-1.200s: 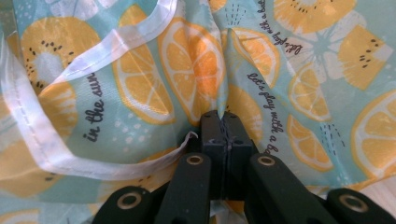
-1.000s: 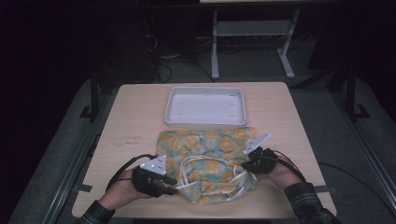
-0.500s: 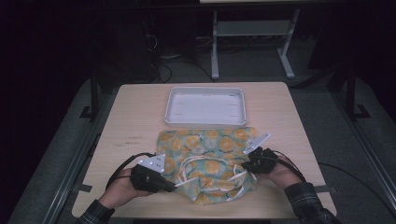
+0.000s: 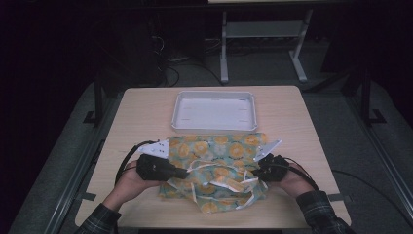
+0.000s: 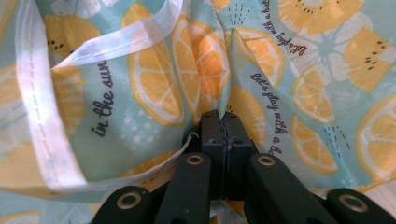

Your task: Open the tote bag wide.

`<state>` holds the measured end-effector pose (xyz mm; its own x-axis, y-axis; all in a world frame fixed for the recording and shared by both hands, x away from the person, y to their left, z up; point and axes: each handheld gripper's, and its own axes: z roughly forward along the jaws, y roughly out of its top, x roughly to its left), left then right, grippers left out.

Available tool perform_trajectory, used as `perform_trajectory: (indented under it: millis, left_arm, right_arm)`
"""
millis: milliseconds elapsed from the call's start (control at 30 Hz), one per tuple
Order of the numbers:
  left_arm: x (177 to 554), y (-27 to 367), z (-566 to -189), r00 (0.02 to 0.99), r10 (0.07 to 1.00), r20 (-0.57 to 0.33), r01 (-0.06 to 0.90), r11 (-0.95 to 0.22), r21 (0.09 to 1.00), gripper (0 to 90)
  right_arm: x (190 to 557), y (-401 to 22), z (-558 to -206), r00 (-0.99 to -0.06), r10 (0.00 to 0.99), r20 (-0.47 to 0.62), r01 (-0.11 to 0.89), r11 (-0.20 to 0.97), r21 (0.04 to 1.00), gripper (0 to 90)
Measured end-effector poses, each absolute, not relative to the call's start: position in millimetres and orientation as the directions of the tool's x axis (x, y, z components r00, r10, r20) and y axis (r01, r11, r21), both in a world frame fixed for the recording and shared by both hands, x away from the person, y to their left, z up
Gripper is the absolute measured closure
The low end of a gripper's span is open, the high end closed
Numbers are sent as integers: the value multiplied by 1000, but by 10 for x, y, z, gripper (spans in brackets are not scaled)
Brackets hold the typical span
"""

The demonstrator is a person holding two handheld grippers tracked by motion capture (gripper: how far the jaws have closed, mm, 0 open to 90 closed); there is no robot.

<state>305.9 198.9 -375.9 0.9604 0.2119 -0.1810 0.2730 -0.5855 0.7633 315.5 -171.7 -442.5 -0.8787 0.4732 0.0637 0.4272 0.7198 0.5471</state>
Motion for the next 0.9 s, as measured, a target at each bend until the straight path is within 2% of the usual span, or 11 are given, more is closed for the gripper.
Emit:
perform_trajectory:
  millis: [167,400,600,900]
  left_arm:
    - [3208,1956,-3783,954,242,-178,288,-564,774,897]
    - [3458,1882,-3972,934,329,-140,317,-581,749,897]
    - [3494,1916,-4084,923,359,-136,334,-576,746,897]
    - [3500,1924,-4122,919,369,-139,344,-578,740,897]
  right_arm:
    - [3154,-1747,-4397,-860,505,76,457,693,558,807]
    - [3153,-1842,-4337,-836,542,87,482,649,588,760]
    - [3122,-1953,-4228,-826,557,86,482,618,622,648]
    - [2923,-2180,-3986,-825,557,98,456,552,699,628]
